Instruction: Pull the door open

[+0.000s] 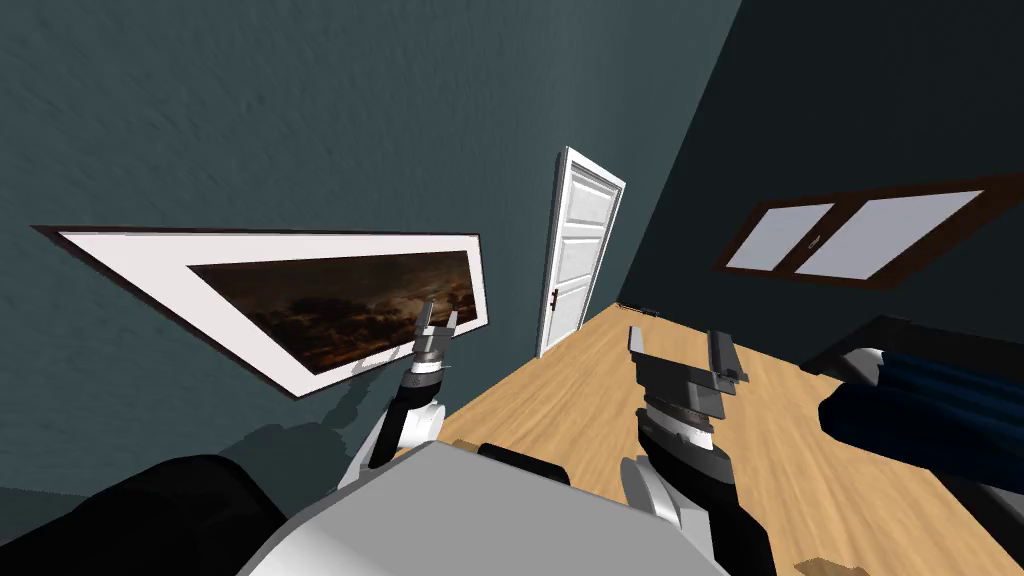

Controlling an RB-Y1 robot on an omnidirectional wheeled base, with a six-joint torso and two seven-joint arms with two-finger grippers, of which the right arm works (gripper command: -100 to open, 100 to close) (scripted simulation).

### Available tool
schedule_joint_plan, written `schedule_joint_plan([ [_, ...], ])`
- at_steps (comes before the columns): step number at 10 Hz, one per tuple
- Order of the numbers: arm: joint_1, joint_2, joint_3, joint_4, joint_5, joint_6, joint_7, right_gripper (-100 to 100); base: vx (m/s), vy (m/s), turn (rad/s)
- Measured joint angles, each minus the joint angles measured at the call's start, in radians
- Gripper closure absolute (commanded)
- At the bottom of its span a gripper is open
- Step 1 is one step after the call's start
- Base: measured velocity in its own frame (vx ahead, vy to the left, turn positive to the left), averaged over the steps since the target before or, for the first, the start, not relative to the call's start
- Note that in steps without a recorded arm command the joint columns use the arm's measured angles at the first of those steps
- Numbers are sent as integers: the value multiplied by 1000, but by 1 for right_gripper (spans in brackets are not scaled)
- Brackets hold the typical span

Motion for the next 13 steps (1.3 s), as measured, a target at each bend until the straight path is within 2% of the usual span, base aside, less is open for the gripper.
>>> schedule_joint_plan([
  [4,-2,-28,35,59,-58,-36,-43,-100,172,-91,224],
  [7,-20,-54,63,131,-123,-67,-91,-100,140,-111,239],
  [12,-27,-86,116,225,-211,-123,-160,-100,110,-113,243],
  [13,-33,-97,121,246,-239,-131,-178,-100,100,-152,255],
])
